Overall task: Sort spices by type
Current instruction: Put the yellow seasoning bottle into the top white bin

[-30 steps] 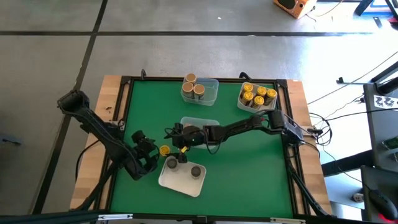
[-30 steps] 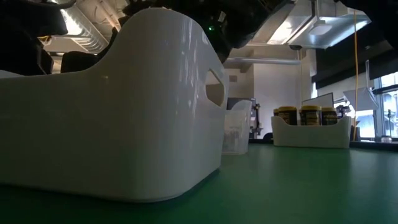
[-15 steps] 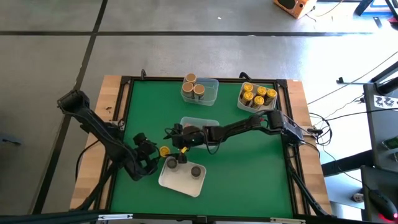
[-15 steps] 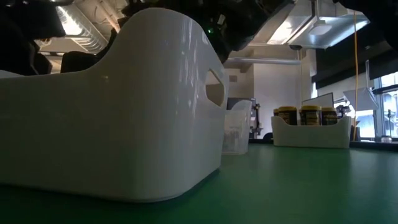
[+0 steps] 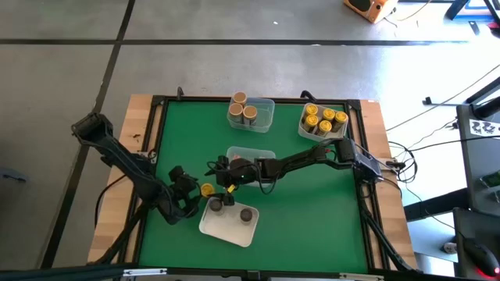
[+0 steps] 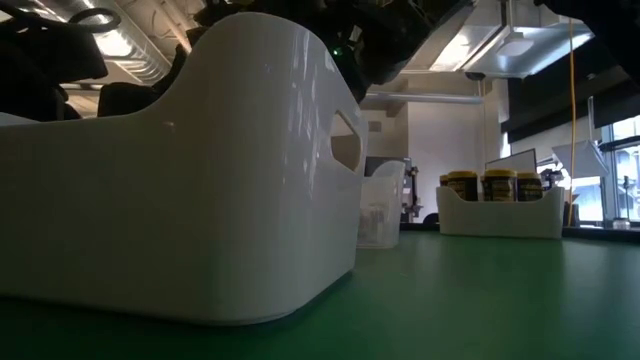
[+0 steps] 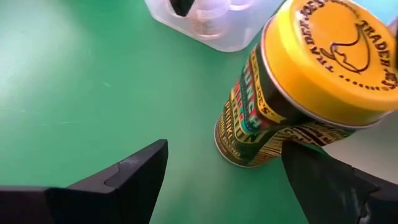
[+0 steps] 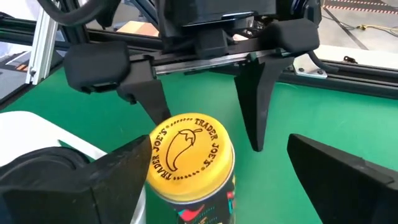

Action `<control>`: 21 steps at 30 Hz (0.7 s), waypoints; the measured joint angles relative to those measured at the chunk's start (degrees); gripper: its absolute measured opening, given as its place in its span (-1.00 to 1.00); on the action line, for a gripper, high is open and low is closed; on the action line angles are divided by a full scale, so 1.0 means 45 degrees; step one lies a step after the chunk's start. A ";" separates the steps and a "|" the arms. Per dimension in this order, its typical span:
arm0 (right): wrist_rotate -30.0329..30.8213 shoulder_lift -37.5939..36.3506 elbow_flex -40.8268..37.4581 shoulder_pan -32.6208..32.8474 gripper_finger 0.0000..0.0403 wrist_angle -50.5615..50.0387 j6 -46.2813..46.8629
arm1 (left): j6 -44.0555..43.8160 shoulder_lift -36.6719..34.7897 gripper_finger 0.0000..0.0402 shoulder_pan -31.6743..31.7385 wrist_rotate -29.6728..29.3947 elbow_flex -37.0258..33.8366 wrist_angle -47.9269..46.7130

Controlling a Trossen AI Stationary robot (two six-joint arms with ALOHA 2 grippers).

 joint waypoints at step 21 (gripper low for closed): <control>-0.0188 0.0053 -0.0029 0.0000 0.86 -0.0341 0.0063 | 0.0651 0.0000 0.55 0.0769 -0.0117 -0.0019 0.0326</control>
